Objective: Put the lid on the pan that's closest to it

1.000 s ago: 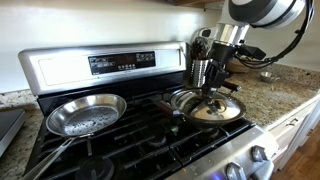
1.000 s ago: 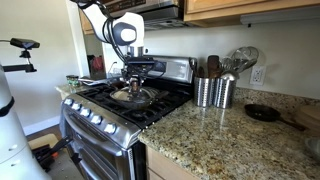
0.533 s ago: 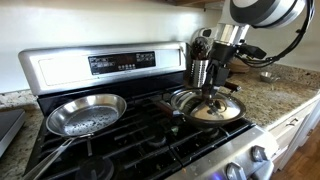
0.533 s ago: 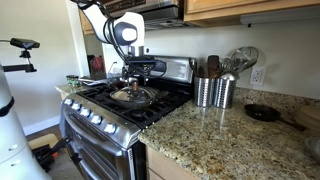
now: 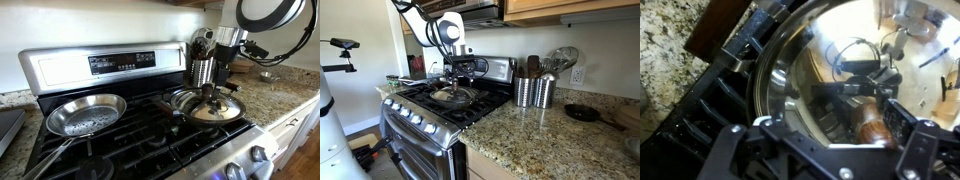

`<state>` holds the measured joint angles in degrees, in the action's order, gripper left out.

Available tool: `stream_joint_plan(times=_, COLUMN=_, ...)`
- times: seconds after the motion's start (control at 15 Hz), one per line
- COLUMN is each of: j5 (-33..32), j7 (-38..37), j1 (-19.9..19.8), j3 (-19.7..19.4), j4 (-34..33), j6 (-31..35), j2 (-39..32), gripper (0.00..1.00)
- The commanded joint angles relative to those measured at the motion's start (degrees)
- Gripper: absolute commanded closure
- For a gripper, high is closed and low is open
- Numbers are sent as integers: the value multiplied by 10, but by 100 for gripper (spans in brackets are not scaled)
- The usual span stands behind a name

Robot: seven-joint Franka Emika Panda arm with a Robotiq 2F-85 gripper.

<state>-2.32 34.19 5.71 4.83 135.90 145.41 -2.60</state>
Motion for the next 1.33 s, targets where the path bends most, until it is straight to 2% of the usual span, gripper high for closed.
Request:
stream_joint_plan(times=0.0, j5=-7, j7=-43, j1=-5, j3=3, j4=9, j6=-6, j2=11, gripper=0)
stream_joint_plan(times=0.6, j5=13, j7=-37, j1=-5, j3=7, j4=8, j6=-12, j2=9, gripper=0)
stream_joint_plan(times=1.07, j5=24, j7=-30, j1=-4, j3=9, j4=5, j6=-41, j2=8, gripper=0)
stream_joint_plan(times=1.27, j5=56, j7=-12, j1=-4, j3=13, j4=4, j6=-42, j2=7, gripper=0)
